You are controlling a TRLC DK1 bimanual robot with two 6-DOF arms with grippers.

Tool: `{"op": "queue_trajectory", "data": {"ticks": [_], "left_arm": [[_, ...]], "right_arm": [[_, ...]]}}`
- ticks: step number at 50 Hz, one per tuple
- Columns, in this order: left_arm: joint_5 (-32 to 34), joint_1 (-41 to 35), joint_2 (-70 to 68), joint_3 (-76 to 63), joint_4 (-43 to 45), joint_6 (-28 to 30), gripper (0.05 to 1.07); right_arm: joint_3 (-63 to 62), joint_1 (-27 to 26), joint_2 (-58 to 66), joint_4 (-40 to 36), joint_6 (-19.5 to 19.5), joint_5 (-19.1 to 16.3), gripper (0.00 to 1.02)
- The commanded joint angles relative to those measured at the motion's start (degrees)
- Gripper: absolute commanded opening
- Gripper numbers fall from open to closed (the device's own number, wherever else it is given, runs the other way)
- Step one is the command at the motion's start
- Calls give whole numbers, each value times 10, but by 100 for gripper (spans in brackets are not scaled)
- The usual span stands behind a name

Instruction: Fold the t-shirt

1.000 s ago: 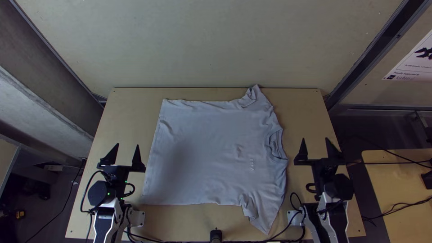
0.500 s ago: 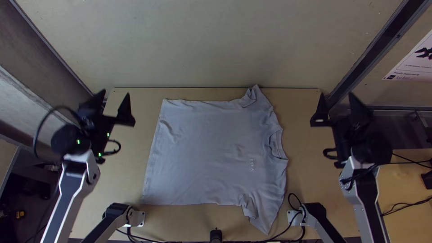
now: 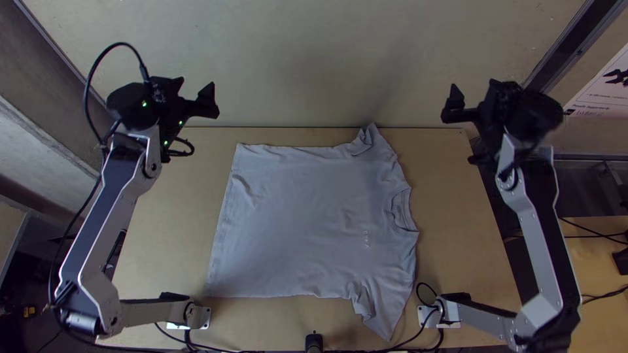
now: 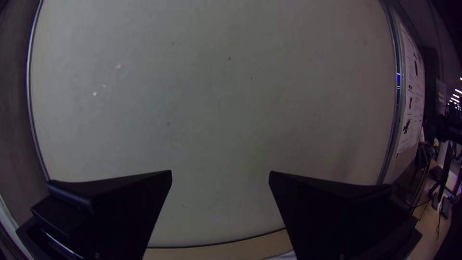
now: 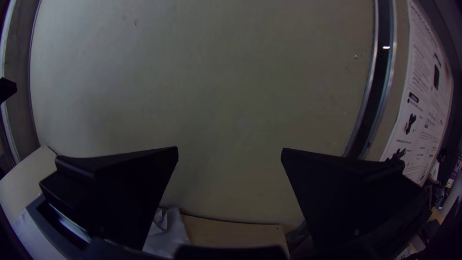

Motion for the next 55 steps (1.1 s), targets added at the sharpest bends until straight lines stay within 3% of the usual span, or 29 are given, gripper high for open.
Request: {"op": "queue_trajectory", "data": {"ticks": [1,21,29,45,51,55], "left_arm": [[0,-1,38,53,-29,-23,102],[0,12,215,175,-180,-63,102],[1,25,319,268,-286,-81,102],[-3,43,441,298,-343,-101,101],[-6,43,471,297,-349,-101,83],[-7,44,485,301,-339,-101,82]], "right_arm": [[28,0,39,-14,10,3,98],[48,14,166,-53,88,8,98],[71,17,228,-76,120,7,98],[117,27,327,-124,168,4,98],[131,27,356,-126,184,3,98],[144,29,371,-131,190,3,98]]}}
